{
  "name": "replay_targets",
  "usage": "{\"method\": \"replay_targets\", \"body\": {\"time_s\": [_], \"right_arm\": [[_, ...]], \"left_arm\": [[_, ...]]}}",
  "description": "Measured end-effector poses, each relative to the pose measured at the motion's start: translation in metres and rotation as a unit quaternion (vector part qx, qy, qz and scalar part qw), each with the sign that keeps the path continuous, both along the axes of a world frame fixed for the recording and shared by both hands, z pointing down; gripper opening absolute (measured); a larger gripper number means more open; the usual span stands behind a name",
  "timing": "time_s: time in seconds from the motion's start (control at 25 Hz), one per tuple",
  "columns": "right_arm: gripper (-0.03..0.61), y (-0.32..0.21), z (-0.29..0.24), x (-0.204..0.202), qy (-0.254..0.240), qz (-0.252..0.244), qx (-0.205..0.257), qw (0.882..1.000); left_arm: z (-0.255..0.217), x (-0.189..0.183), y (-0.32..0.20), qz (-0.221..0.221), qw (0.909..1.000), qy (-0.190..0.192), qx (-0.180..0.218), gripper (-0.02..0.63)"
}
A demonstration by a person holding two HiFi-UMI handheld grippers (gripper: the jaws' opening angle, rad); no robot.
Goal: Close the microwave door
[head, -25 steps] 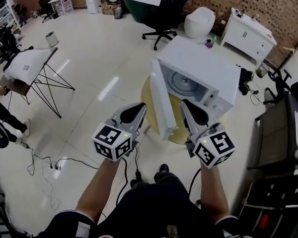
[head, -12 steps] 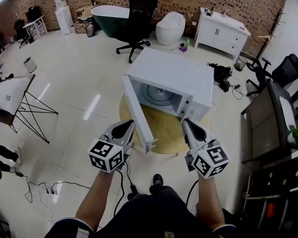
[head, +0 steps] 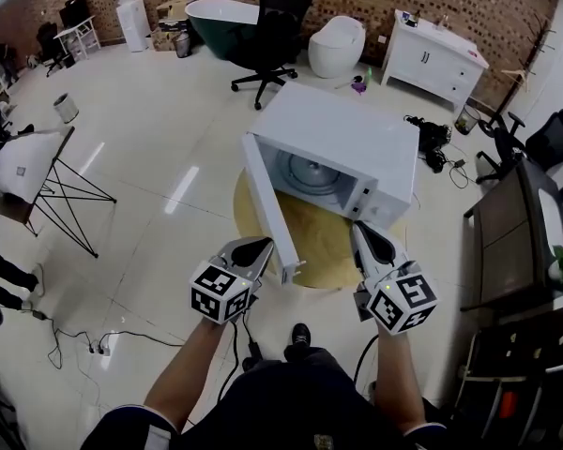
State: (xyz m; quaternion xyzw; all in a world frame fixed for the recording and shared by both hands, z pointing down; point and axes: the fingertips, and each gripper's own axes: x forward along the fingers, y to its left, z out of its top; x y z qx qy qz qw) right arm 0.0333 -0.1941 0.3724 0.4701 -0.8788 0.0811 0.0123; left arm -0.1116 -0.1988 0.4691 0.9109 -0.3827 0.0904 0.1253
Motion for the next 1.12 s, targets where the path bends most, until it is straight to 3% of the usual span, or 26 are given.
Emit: {"method": "replay_targets", "body": {"time_s": [0.44, 1.12], "right_arm": [[0.002, -0.006, 0.012, 0.037, 0.001, 0.021, -0.015, 1.000], [0.002, -0.045, 0.022, 0.104, 0.005, 0.023, -0.016, 1.000]], "left_arm": [[-0.001, 0.055, -0.021, 0.020, 0.9998, 0.003, 0.006, 0.011], [-0.004, 0.146, -0.096, -0.015, 0.9994, 0.002, 0.032, 0.011]]}}
